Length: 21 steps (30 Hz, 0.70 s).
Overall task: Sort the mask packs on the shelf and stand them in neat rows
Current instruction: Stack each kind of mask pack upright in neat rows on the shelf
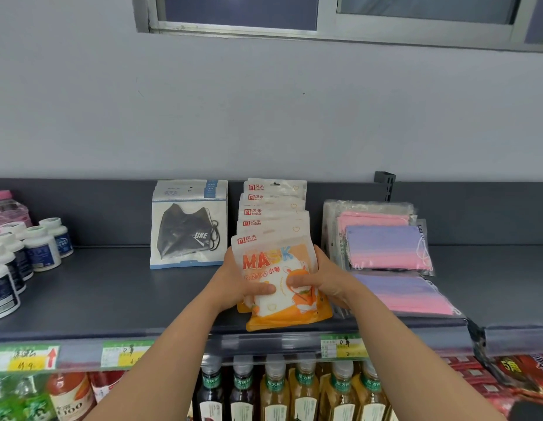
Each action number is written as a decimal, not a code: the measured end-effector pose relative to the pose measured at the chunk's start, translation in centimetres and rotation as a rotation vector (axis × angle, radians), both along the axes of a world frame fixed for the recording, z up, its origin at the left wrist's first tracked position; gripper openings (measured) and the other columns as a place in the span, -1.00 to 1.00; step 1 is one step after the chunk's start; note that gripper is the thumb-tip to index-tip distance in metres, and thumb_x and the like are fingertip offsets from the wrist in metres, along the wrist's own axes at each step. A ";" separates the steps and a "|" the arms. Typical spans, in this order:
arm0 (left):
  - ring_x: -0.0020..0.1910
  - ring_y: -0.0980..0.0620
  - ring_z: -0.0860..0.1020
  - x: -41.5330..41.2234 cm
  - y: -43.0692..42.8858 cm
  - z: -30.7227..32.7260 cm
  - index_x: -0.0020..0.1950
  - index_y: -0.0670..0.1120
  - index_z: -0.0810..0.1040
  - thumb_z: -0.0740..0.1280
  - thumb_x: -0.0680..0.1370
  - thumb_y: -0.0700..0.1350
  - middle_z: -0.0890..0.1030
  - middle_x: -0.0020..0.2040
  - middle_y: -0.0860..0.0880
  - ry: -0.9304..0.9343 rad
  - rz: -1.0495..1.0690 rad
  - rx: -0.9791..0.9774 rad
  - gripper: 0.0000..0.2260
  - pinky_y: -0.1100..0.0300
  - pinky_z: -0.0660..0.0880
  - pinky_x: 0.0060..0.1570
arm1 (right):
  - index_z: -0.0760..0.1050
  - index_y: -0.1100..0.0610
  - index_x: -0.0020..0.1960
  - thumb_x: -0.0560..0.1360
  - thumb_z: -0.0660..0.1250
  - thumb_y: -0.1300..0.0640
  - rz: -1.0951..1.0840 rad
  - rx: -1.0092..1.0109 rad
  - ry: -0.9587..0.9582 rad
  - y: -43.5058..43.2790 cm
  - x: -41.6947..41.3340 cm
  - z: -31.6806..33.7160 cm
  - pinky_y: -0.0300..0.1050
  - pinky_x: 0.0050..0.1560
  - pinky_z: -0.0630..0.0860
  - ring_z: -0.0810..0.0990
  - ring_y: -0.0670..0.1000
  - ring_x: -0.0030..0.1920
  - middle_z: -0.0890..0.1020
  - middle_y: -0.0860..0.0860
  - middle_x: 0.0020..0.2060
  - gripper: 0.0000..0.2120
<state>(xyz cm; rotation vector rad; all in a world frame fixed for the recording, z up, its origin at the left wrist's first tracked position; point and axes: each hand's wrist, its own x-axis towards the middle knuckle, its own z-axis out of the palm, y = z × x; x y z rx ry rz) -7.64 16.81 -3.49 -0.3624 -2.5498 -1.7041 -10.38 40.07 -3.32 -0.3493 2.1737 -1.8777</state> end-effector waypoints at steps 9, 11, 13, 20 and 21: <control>0.24 0.08 0.52 0.8 0.2 0.3 0.35 0.14 0.23 0.54 0.39 0.04 0.52 0.25 0.14 -0.052 -0.020 -0.006 -0.34 -0.05 0.49 0.27 | 0.25 0.00 0.40 0.23 0.64 0.17 -0.004 -0.025 0.062 -0.4 1.4 -0.8 0.11 0.16 0.59 0.60 0.06 0.20 0.58 0.03 0.24 -0.13; 0.22 0.08 0.54 1.2 0.2 0.2 0.35 0.10 0.24 0.59 0.31 0.07 0.54 0.24 0.12 -0.068 -0.012 0.020 -0.26 -0.04 0.52 0.23 | 0.26 0.00 0.37 0.21 0.64 0.20 -0.029 -0.038 0.048 -0.2 1.5 -0.6 0.16 0.15 0.58 0.60 0.09 0.19 0.57 0.05 0.23 -0.15; 0.19 0.10 0.55 1.7 0.2 0.2 0.36 0.07 0.22 0.64 0.25 0.03 0.55 0.23 0.11 -0.067 -0.015 0.036 -0.17 0.00 0.54 0.21 | 0.27 0.00 0.35 0.18 0.65 0.22 -0.026 -0.038 0.035 -0.3 1.7 -0.3 0.20 0.14 0.58 0.60 0.11 0.19 0.58 0.06 0.22 -0.14; 0.31 0.07 0.44 2.4 0.3 0.1 0.54 0.04 -0.04 0.68 0.08 0.09 0.43 0.32 0.13 -0.072 -0.010 -0.095 0.23 0.02 0.46 0.30 | 0.16 -0.08 0.39 0.15 0.65 0.23 -0.010 0.056 0.089 -0.8 2.8 -0.3 0.09 0.17 0.58 0.54 0.04 0.24 0.52 -0.03 0.25 -0.01; 0.32 0.07 0.43 2.4 0.2 0.1 0.55 0.05 -0.07 0.67 0.06 0.12 0.42 0.34 0.13 -0.080 -0.005 -0.112 0.26 0.00 0.45 0.31 | 0.14 -0.09 0.40 0.17 0.65 0.23 -0.016 0.066 0.094 -0.9 2.9 -0.5 0.05 0.16 0.59 0.53 0.03 0.25 0.51 -0.04 0.25 -0.01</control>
